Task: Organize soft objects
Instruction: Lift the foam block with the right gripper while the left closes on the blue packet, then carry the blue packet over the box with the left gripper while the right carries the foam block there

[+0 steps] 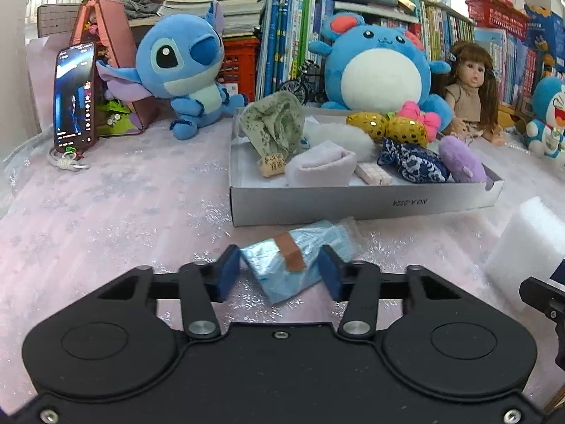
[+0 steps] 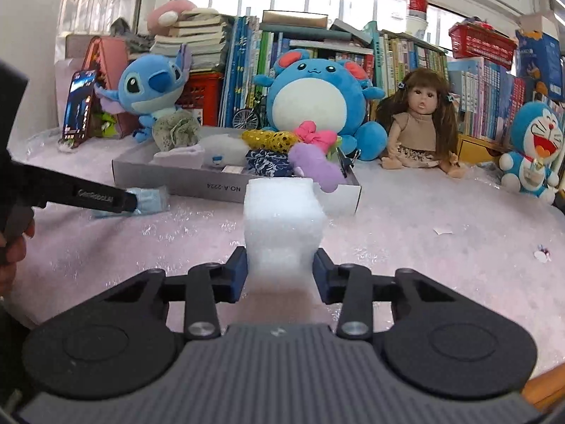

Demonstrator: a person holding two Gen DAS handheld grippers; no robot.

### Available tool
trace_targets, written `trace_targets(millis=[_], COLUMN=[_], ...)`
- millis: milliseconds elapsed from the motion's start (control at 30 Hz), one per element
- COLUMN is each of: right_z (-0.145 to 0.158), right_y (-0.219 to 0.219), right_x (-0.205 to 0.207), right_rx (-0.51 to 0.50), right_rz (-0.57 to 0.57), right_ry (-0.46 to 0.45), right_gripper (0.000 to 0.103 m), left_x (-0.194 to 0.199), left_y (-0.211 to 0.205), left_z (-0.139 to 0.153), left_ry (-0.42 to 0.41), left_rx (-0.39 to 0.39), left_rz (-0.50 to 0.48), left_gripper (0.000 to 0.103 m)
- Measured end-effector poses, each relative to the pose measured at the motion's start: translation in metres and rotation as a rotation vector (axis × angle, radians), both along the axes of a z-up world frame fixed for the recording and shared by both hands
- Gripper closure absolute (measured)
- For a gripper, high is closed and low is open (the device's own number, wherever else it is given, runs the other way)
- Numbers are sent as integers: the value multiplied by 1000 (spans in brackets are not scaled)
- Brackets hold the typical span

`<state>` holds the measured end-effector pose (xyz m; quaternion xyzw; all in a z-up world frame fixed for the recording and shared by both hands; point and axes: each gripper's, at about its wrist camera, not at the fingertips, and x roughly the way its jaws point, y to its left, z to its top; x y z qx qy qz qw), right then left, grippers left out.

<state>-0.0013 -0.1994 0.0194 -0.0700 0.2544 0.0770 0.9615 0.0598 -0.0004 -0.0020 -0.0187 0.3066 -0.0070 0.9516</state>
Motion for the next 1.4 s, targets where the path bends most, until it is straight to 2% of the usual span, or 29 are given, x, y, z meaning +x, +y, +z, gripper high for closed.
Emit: trace_targets(millis=[200, 300, 600, 700, 800, 900, 1033, 1233, 1400], right_z=[5, 9, 12, 12, 12, 11, 10, 11, 10], right_y=[4, 5, 6, 7, 8, 10, 10, 8, 7], right_x=[0, 1, 9, 9, 10, 11, 11, 12, 15], right_rx=[0, -5, -17, -14, -18, -24, -28, -26, -18], right_rz=[-5, -6, -17, -16, -13, -10, -5, -15, -27], right_ry=[-25, -45, -64, -69, -70, -71, -68, -67, -64], right_gripper=[60, 60, 59, 59, 59, 59, 59, 59, 59], left_x=[-3, -6, -15, -18, -19, -20, -18, -7, -1], left_y=[6, 6, 8, 6, 2, -3, -10, -22, -27], left_z=[8, 11, 19, 20, 16, 11, 7, 5, 1], left_ry=[-22, -26, -33, -44, -12, 15, 20, -16, -27], left_rx=[1, 1, -6, -10, -12, -26, -5, 105, 158], left_rz=[-6, -15, -36, -72, -119, -139, -166, -168, -187], left_gripper=[74, 77, 81, 80, 78, 71, 55, 27, 25])
